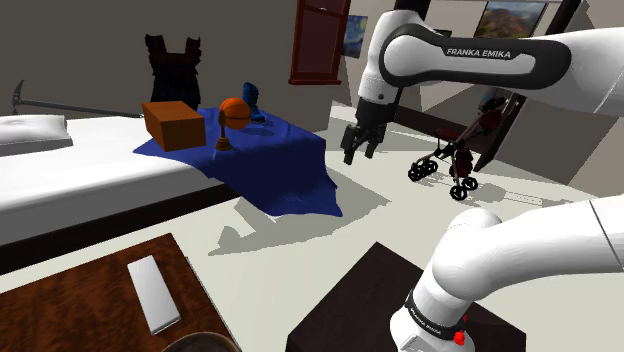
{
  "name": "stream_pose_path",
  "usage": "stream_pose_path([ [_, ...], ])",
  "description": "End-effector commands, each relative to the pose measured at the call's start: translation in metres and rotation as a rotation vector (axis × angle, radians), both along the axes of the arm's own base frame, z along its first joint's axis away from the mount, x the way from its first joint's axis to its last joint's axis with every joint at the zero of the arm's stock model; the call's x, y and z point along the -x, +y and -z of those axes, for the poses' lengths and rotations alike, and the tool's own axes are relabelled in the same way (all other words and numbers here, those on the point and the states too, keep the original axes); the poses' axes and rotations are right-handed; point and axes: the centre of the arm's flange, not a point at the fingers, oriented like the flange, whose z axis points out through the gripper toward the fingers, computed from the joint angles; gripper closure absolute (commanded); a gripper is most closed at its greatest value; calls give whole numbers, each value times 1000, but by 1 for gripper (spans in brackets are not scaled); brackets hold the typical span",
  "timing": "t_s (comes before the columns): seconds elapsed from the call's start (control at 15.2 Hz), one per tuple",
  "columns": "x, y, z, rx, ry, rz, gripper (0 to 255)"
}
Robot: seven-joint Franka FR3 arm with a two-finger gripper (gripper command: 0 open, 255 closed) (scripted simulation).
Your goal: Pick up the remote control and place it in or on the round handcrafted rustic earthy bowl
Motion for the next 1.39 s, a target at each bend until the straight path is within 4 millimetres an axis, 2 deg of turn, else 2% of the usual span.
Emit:
stream_pose_path([
  [0.0,0,0,0,0,0,0,0],
  [1.32,-96,221,112,10,14,-3,0],
])
